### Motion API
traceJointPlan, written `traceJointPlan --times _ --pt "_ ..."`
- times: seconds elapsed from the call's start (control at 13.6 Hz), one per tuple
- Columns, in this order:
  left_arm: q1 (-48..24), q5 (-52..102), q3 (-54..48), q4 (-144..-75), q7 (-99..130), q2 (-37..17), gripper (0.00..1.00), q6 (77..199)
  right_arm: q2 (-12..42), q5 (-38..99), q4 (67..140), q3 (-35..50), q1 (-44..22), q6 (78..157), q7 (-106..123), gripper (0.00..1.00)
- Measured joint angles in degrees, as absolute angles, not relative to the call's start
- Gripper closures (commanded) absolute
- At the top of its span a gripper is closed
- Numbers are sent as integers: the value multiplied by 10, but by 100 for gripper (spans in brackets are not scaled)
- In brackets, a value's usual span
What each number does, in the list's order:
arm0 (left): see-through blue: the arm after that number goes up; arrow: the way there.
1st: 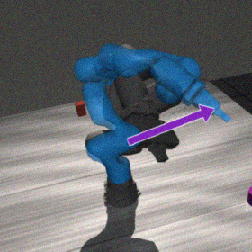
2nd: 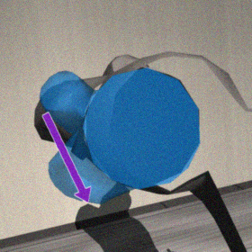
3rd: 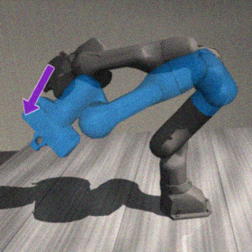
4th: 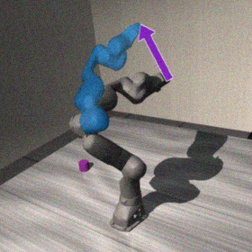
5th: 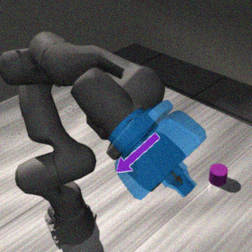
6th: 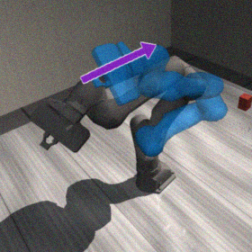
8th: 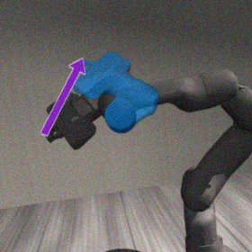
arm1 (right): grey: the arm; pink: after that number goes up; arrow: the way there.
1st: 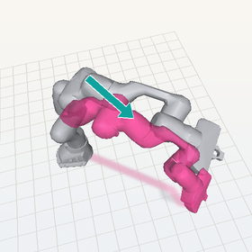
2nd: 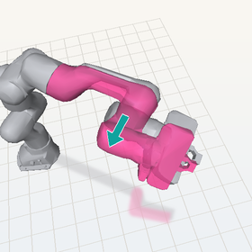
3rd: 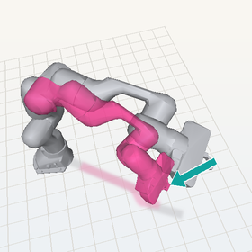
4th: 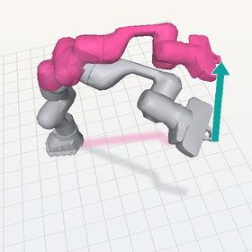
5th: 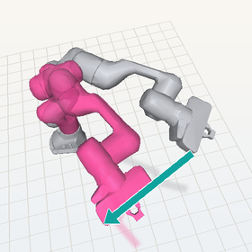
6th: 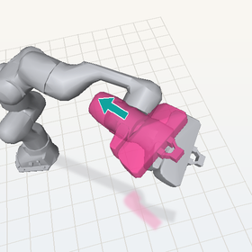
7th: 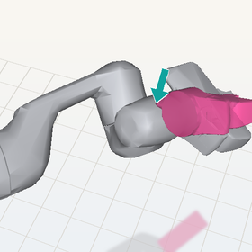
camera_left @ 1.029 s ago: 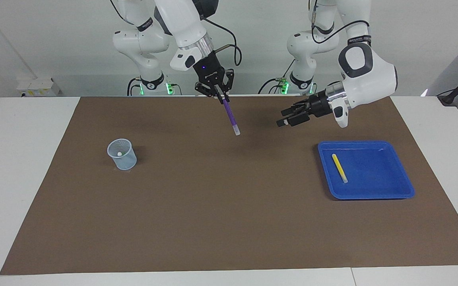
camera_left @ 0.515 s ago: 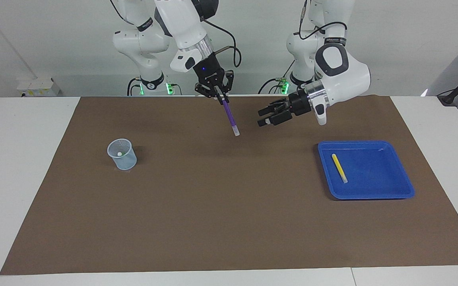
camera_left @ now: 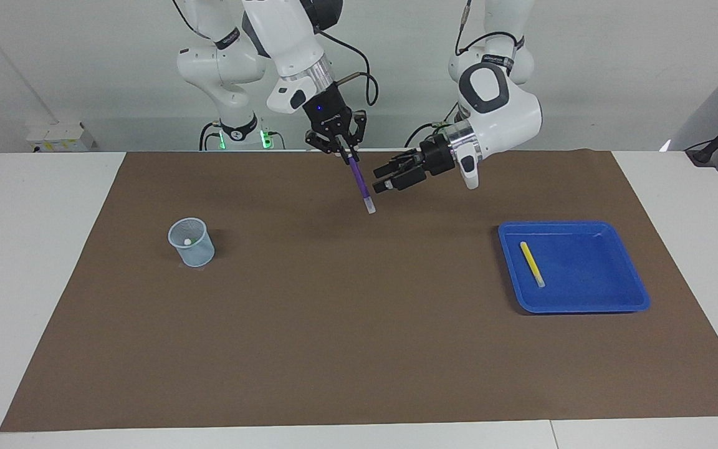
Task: Right arm passes pens to left for tray arrangement
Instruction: 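Grasp the purple pen from the right gripper with the left gripper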
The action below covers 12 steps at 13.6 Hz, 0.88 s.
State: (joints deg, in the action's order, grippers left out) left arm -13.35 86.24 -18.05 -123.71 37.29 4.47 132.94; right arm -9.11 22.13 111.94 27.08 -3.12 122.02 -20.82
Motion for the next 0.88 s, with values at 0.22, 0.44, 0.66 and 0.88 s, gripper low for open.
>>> traceJointPlan --times 0.22,0.44,0.66,0.88 --pt "-139 866 -179 -1239 373 45 31 1336 -91 221 1120 271 -31 1220 -208 100" --pt "-139 866 -177 -1240 373 45 47 1337 -91 221 1120 271 -31 1220 -208 100" --pt "-141 866 -178 -1240 372 45 50 1346 -91 221 1120 270 -31 1220 -208 100" --pt "-148 866 -179 -1240 372 45 100 1356 -91 221 1120 270 -31 1220 -208 100"
